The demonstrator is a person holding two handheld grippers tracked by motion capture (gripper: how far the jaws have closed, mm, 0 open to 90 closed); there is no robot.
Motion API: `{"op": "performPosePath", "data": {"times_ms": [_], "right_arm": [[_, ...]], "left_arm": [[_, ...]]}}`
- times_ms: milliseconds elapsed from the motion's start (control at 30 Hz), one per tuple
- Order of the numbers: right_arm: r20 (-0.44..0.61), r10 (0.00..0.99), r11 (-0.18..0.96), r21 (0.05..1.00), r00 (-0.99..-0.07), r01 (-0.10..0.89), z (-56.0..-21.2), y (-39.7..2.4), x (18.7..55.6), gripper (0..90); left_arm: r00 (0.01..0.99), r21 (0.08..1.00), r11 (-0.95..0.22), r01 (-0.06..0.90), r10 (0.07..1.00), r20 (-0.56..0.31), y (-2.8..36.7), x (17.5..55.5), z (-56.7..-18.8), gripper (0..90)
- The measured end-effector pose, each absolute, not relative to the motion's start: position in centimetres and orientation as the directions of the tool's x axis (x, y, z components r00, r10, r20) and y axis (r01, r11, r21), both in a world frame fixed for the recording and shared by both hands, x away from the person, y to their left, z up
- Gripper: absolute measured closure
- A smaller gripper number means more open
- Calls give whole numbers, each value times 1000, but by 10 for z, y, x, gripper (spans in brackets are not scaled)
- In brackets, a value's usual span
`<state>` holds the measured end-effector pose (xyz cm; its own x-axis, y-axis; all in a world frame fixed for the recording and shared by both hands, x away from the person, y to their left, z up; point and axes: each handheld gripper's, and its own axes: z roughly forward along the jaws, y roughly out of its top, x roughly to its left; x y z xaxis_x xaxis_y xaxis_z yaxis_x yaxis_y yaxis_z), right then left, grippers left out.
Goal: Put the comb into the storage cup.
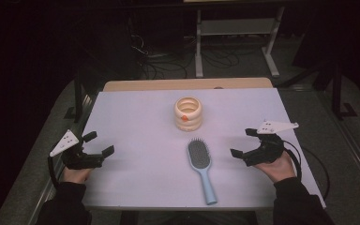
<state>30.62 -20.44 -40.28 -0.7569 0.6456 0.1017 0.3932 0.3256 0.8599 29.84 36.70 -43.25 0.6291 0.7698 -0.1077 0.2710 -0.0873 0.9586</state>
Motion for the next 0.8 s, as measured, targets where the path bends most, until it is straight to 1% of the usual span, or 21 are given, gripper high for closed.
{"op": "performPosePath", "data": {"times_ms": [333, 800], "right_arm": [[101, 618, 354, 850, -779, 391, -403, -194, 304, 0], [86, 556, 433, 819, -827, 376, -405, -171, 300, 0]], "left_arm": [[630, 959, -86, 271, 769, -109, 367, 299, -433, 0], [632, 959, -87, 270, 768, -109, 367, 298, -432, 0]]}}
